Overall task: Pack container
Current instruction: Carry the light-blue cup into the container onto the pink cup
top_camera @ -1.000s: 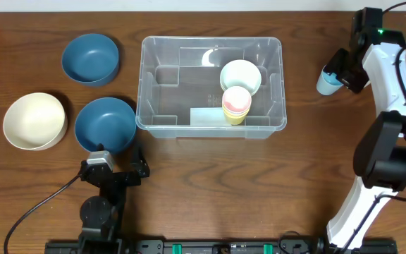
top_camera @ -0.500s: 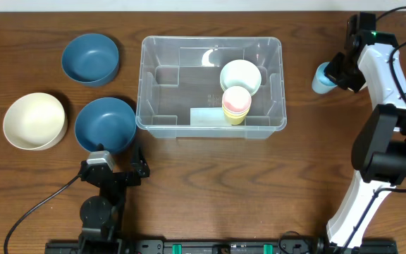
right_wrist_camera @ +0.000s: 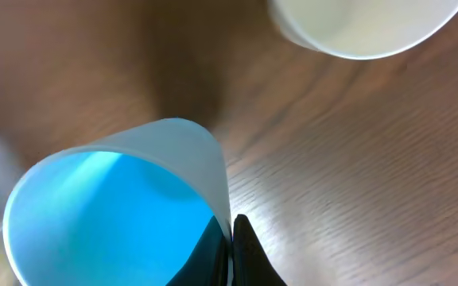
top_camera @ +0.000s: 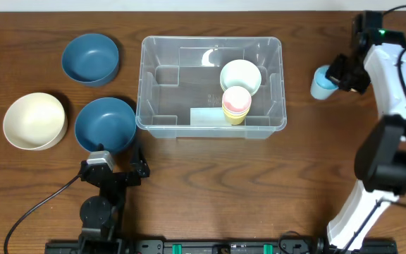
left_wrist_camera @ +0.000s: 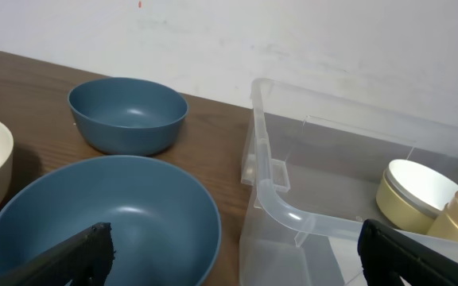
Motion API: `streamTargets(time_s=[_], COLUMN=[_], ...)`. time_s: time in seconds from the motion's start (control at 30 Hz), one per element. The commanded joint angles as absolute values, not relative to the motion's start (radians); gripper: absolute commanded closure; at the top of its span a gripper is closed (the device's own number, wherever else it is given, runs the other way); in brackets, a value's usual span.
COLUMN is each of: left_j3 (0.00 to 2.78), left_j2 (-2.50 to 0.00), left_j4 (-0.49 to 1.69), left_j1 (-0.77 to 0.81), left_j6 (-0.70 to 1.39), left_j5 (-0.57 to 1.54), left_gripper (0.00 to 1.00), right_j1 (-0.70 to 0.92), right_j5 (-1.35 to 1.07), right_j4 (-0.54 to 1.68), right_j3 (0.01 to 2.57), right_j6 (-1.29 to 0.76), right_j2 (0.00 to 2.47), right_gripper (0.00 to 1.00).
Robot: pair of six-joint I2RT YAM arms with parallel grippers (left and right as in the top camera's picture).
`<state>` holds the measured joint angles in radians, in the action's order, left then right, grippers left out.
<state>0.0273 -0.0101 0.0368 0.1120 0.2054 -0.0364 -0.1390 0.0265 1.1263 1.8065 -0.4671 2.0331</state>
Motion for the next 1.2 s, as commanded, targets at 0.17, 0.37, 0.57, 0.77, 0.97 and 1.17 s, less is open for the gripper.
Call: streamTargets(time_s=[0.17,0.37,0.57,0.77,0.97,1.17], left_j3=[0.004,0.004,0.004,0.004,0.004,0.004], left_j2=[-0.004,-0.004,-0.004,-0.004,-0.004,-0.004], left_j4=[0.07,0.07,0.07,0.07,0.07,0.07], left_j1=[0.105,0.105,0.105,0.105,0.105,0.105], left_j6=[0.192,0.192,0.192,0.192,0.192,0.192], left_j5=[-0.052,-0.052,-0.052,-0.052,-0.052,-0.052], left_gripper=[0.02,0.02,0.02,0.02,0.02,0.02], right_j1=[-0.044,0.137,0.315,0.403,0.438,0.439], right_j5=[-0.136,-0.134,-0.047,-0.033,0.006,0.012], right_j4=[1.142,1.137,1.149,1.186,1.239,1.248], right_j3=[1.819,1.819,1.818,1.817,1.817,1.817], right_j6=[-0.305,-0.31,-0.367,-0.389,-0.419,-0.43], right_j2=[1.618,1.547,1.619,1.724,1.803,1.818], right_gripper=[0.99,0.98,0.98,0.99,0.98,0.98])
